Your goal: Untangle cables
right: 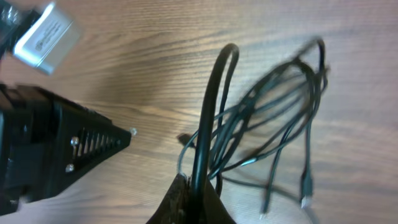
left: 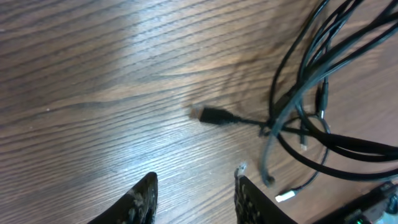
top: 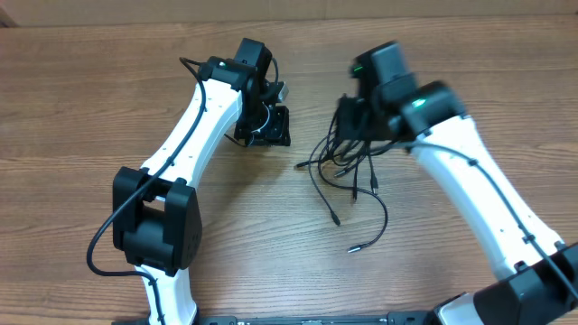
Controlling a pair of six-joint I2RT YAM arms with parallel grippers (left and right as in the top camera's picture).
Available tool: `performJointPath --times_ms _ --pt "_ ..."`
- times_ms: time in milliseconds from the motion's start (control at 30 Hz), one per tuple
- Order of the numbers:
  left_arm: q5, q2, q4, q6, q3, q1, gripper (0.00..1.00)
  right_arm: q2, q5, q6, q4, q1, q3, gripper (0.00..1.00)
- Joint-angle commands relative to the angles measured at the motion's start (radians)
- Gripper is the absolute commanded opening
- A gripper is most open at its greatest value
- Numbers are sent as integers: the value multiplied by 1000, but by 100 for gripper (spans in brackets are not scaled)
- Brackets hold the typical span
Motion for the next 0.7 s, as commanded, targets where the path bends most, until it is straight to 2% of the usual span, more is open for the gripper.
performJointPath --times_ms 0,133,300,567,667 --pt "117 2 -6 82 17 5 41 -4 353 -64 32 105 24 4" --pt "229 2 2 82 17 34 44 -2 361 -62 69 131 24 4" --pt "399 4 51 109 17 51 46 -2 104 -42 113 99 24 4" --pt "416 7 92 95 -5 17 50 -2 -114 2 117 32 24 4" --pt "412 7 142 40 -30 3 50 -2 -135 17 117 29 24 4"
